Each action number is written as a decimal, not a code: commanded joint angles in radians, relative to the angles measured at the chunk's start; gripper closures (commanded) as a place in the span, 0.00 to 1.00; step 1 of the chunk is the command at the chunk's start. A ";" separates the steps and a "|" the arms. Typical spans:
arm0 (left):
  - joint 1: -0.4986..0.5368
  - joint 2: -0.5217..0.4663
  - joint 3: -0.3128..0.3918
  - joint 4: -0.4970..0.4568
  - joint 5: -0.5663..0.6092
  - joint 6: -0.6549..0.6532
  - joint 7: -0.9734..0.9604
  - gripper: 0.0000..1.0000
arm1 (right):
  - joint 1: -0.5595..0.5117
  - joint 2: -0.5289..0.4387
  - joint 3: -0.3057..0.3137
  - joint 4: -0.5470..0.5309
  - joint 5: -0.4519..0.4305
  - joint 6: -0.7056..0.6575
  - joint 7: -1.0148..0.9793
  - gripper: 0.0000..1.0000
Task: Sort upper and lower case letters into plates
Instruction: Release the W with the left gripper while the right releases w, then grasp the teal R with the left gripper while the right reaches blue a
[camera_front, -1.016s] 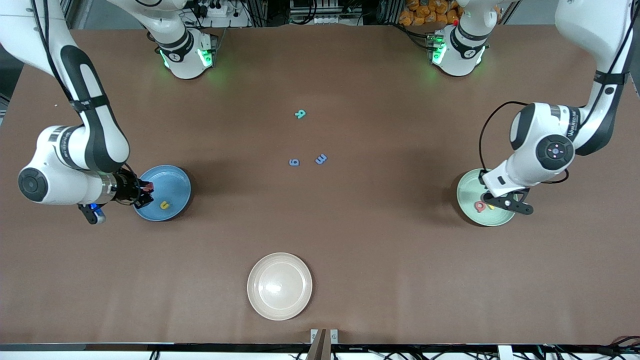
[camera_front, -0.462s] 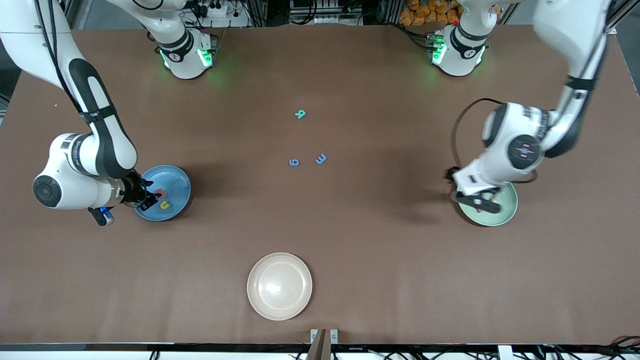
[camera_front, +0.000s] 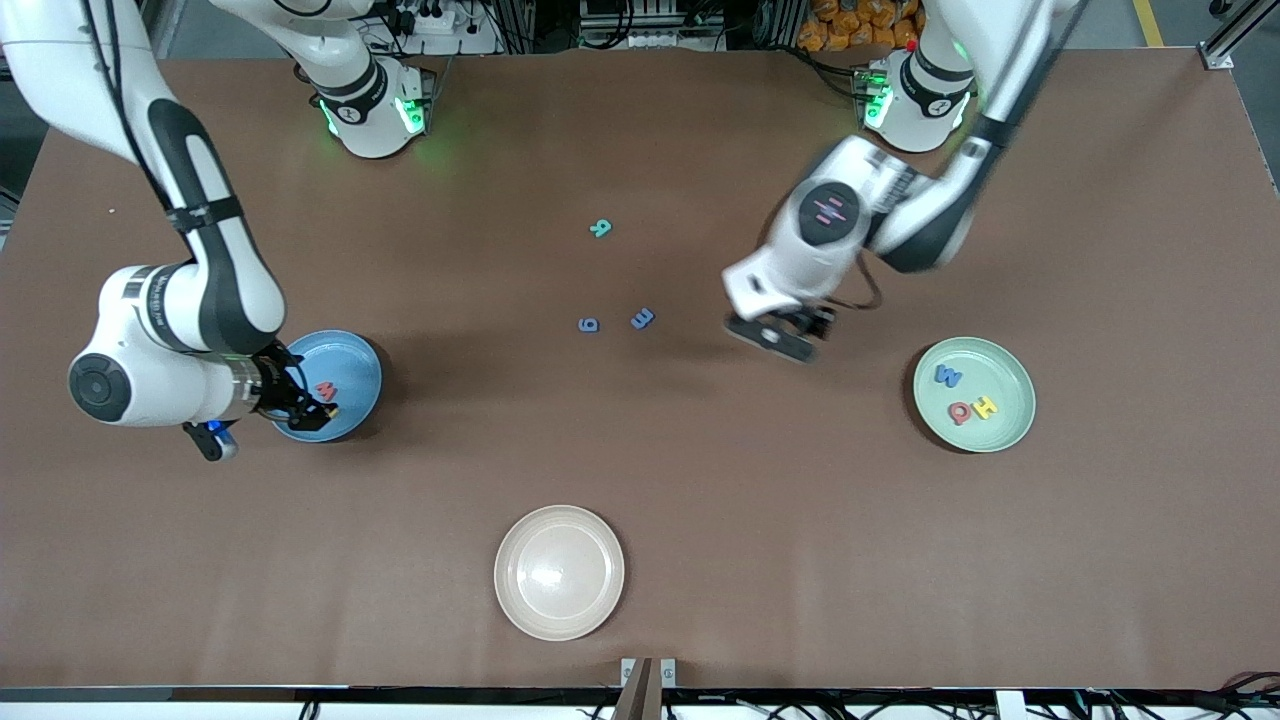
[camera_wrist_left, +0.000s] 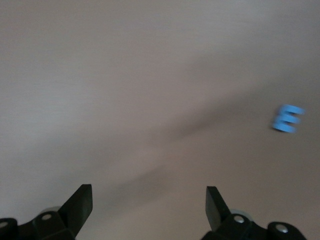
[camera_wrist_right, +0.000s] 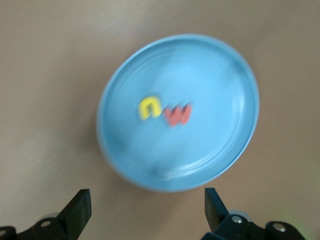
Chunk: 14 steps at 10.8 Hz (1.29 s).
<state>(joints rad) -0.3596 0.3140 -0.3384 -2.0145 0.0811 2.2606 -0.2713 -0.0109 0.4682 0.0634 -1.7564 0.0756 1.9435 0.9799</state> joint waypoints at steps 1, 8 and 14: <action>-0.151 0.035 0.004 0.055 0.006 -0.001 -0.084 0.00 | 0.081 0.000 -0.001 0.064 0.007 -0.020 0.152 0.00; -0.448 0.282 0.002 0.192 0.065 0.166 -0.192 0.00 | 0.360 0.009 0.027 0.069 0.015 0.029 0.001 0.00; -0.538 0.384 0.007 0.250 0.164 0.166 -0.319 0.00 | 0.367 0.026 0.088 0.040 0.016 0.117 -0.346 0.00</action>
<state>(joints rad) -0.8778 0.6807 -0.3421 -1.7901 0.2130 2.4326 -0.5668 0.3683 0.4852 0.1383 -1.6997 0.0779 2.0415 0.7158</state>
